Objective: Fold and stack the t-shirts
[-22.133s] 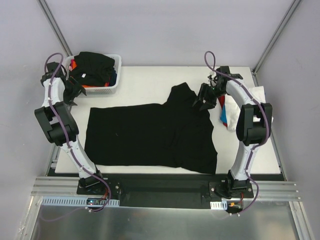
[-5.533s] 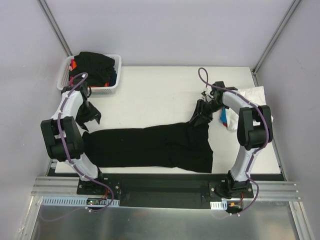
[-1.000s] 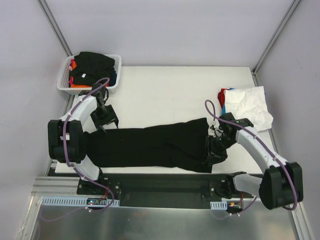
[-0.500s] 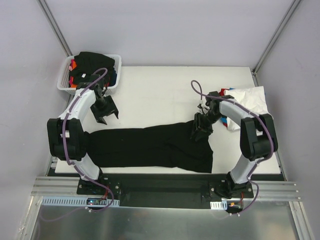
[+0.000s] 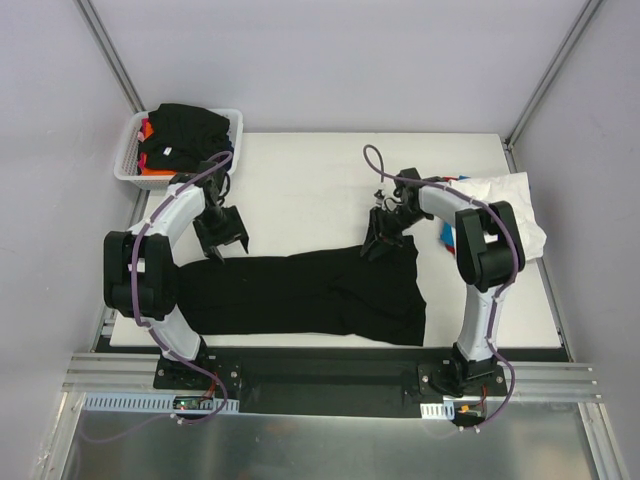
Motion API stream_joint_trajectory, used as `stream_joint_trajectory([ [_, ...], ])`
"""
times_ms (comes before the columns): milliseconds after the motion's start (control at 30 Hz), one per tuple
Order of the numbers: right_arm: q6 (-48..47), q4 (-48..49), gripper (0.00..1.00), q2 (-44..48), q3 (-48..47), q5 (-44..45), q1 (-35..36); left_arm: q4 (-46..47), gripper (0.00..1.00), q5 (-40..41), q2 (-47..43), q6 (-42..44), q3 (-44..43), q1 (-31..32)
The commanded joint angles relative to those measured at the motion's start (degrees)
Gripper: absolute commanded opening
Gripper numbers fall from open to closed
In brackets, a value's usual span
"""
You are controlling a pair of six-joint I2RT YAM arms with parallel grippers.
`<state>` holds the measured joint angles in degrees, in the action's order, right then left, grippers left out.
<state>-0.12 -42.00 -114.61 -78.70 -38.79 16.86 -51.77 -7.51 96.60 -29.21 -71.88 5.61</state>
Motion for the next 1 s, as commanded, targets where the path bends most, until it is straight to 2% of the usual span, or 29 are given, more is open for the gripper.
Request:
stream_joint_trajectory([
  [0,-0.32,2.01,0.38,-2.02,-3.65,-3.49,1.77,-1.14,0.63,-0.58,-1.85,-0.23,-0.10,0.02],
  [600,3.55,5.61,0.37,4.12,4.25,-2.96,5.46,-1.23,0.63,0.12,-1.41,-0.14,-0.72,0.02],
  [967,6.18,4.82,0.35,10.62,6.18,-1.38,7.48,-0.62,0.63,0.65,-4.66,-0.32,3.23,0.11],
])
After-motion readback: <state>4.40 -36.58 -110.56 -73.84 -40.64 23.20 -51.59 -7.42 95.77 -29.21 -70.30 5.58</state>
